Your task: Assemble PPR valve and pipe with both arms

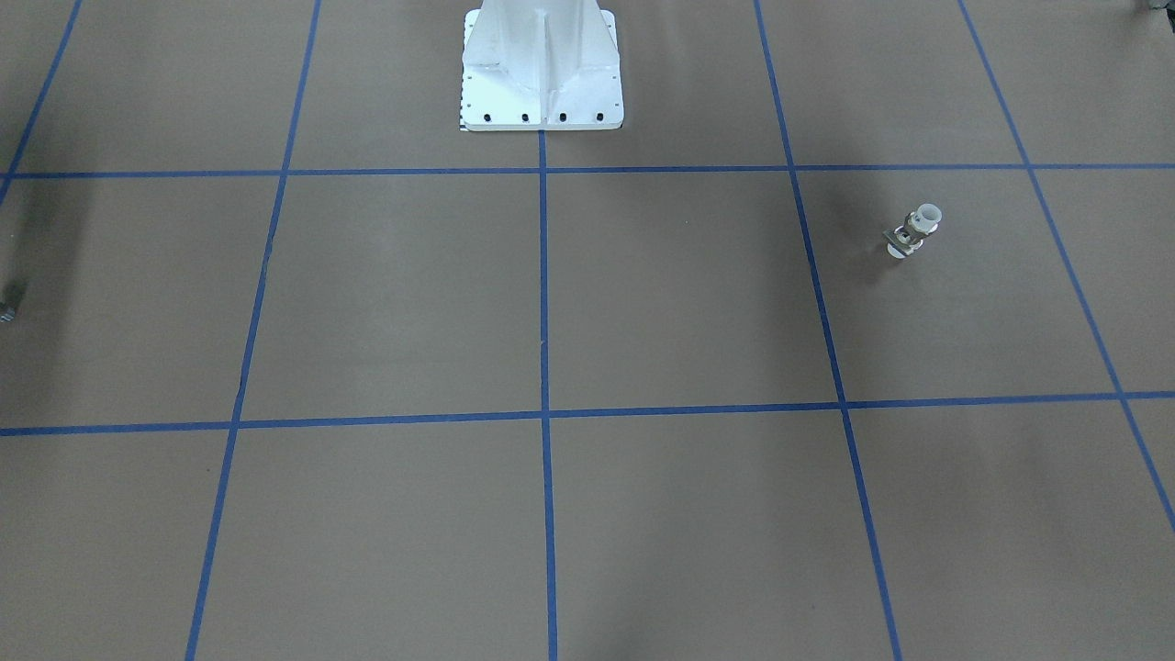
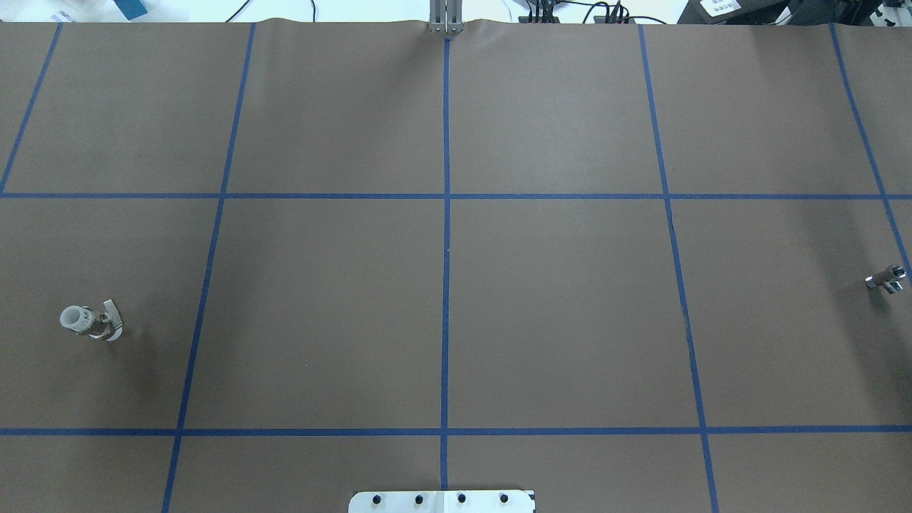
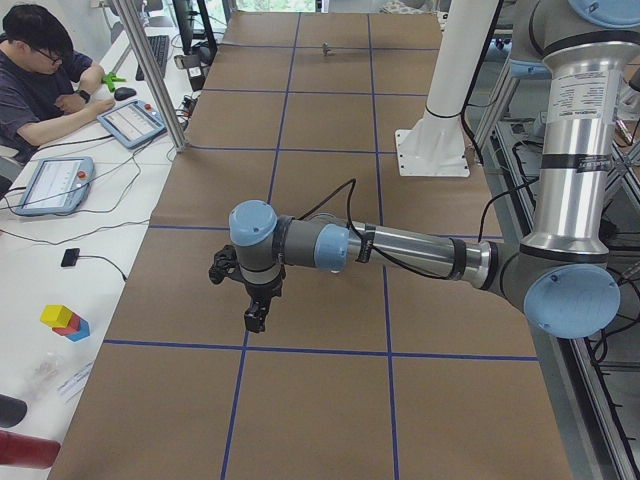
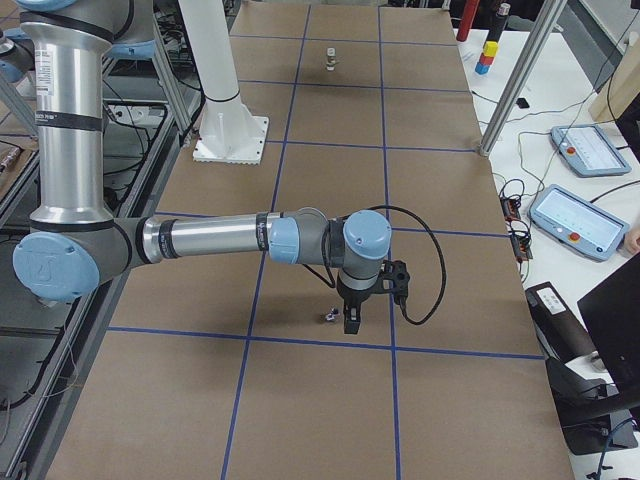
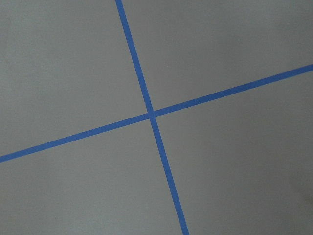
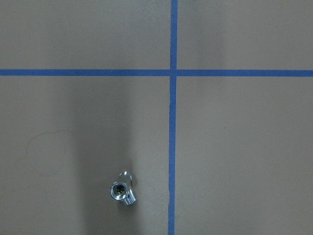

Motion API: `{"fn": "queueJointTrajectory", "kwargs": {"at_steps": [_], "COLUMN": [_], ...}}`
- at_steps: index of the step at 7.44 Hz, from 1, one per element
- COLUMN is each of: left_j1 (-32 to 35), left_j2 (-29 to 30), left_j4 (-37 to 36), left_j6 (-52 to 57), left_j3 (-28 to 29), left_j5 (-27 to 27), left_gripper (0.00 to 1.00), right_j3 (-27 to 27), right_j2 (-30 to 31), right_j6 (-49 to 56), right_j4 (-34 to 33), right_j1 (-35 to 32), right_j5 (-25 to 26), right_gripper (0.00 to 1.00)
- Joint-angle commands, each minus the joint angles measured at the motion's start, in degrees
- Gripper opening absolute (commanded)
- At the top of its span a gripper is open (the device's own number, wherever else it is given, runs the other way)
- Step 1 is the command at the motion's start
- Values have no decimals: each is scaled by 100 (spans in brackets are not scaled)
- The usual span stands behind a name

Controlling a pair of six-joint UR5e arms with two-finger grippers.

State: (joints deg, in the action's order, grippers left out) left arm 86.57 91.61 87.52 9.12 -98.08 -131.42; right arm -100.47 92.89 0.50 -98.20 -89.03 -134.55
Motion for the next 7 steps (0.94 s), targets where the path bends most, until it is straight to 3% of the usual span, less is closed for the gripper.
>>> {"fn": "queueJointTrajectory", "kwargs": {"at_steps": [1, 5, 6, 7], "left_j1": [-61, -1832, -2263, -2563], "left_j2": [137, -204, -240, -823], "left_j4": [-15, 2, 246, 1109], "left_j6": [-312, -3313, -3869, -4092], "left_j3": [-114, -1913, -1925, -1925], "left_j5": [-33, 28, 176, 395], "left_gripper": [100, 100, 100, 100], "right_j3": [-51, -7, -7, -16], "right_j2": [-157, -140, -131, -131], "right_j6": [-6, -6, -7, -7], "right_j4": [-6, 90, 117, 117], "right_j1": [0, 0, 0, 0], "right_j5": [42, 8, -1, -1], "right_gripper": [100, 100, 100, 100]}}
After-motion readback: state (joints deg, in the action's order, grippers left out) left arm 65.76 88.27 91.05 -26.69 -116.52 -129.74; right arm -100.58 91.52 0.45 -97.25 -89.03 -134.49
